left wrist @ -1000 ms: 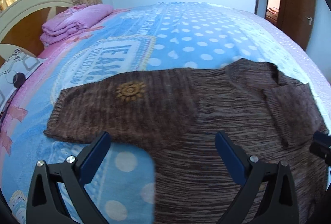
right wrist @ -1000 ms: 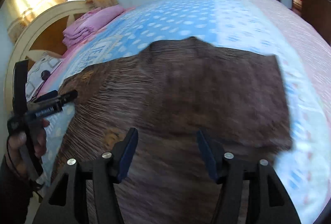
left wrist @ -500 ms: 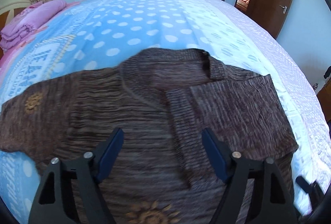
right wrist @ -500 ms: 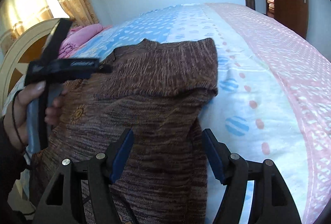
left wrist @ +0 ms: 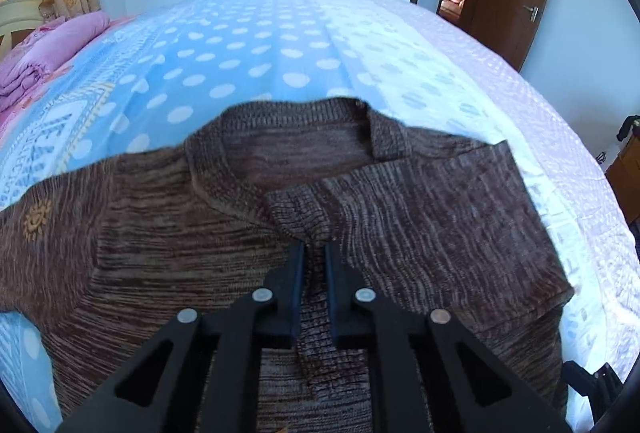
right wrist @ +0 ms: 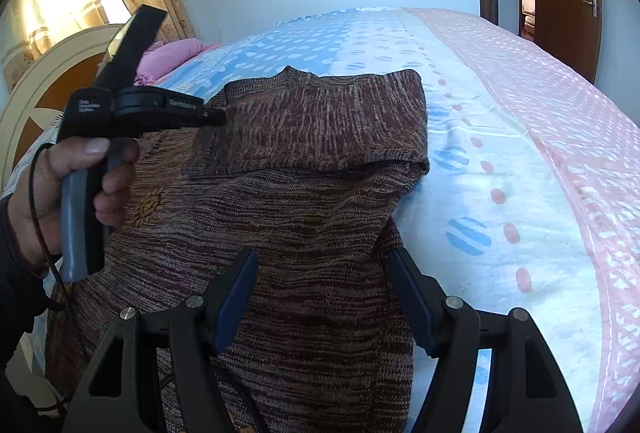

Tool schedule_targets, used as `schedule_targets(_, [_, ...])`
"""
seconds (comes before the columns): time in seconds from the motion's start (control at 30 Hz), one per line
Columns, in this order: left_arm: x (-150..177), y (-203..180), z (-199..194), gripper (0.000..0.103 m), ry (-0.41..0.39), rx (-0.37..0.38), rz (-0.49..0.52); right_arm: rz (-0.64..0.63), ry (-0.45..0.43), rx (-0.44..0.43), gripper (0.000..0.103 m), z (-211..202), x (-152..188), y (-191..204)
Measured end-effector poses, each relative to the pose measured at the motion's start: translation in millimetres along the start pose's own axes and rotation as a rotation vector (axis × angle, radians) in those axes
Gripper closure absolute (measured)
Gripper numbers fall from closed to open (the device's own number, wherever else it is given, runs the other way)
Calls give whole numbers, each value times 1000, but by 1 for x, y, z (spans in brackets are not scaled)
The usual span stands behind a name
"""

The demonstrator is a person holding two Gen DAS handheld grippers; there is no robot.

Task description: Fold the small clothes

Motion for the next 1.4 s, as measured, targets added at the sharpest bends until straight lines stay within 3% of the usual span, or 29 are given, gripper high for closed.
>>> schedule_targets(0.13, [-1, 10, -20, 93, -48, 11, -7, -7, 12, 5, 34, 1, 4, 0])
schedule_targets(0.23, [0, 13, -25, 93, -80, -26, 22, -20, 22, 18, 34, 2, 5, 0])
schedule_targets(0.37, [4, 20, -7, 93, -55, -69, 28, 4, 40, 34, 35, -5, 5, -8])
schedule_targets(0.43, [8, 21, -1, 93, -53, -93, 32, 49, 39, 39, 62, -13, 4, -20])
schedule_targets(0.57, [9, 31, 12, 93, -44, -95, -1, 80, 85, 102, 78, -18, 17, -42])
schedule_targets(0.63, [10, 30, 14, 93, -46, -92, -3, 91, 67, 98, 76, -26, 18, -45])
schedule_targets(0.67, [10, 29, 14, 93, -47, -90, 0, 96, 50, 82, 71, -28, 16, -44])
schedule_targets(0.7, [10, 28, 15, 93, -48, -87, 4, 101, 37, 64, 48, -29, 14, -42])
schedule_targets(0.73, [10, 28, 16, 93, -47, -83, 6, 103, 30, 45, 42, -27, 12, -40])
schedule_targets(0.8, [10, 28, 18, 92, -40, -79, 3, 70, 47, 38, 42, -14, 6, -31])
schedule_targets(0.87, [10, 29, 19, 92, -38, -75, -3, 28, 84, 76, 80, 0, 3, -27])
schedule_targets(0.9, [10, 29, 19, 92, -37, -74, -7, 18, 81, 83, 94, -2, 1, -25])
schedule_targets(1.07, [5, 32, 11, 92, -70, -62, -41, 67, 102, 93, 94, -24, 16, -41])
schedule_targets(1.17, [6, 26, 18, 92, -63, -86, -4, 108, 100, 62, 93, -25, 19, -46])
schedule_targets(1.23, [7, 27, 27, 89, -38, -100, -1, 90, 76, 92, 74, -26, 15, -43])
schedule_targets(1.3, [6, 28, 25, 86, -43, -98, -8, 71, 56, 133, 71, -26, 9, -39])
schedule_targets(1.4, [7, 33, 25, 84, -44, -87, -28, -14, -2, 118, 71, -30, -15, -17])
Point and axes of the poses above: each gripper's, at about its wrist camera, not at the fingertips, and z roughly the way its jaws point, y to its left, x to its underside, the point moved 4 cm from there along z, roughly the way its jaws point, and after that the axes turned 5 degrees about -z, right-handed, at the moved point
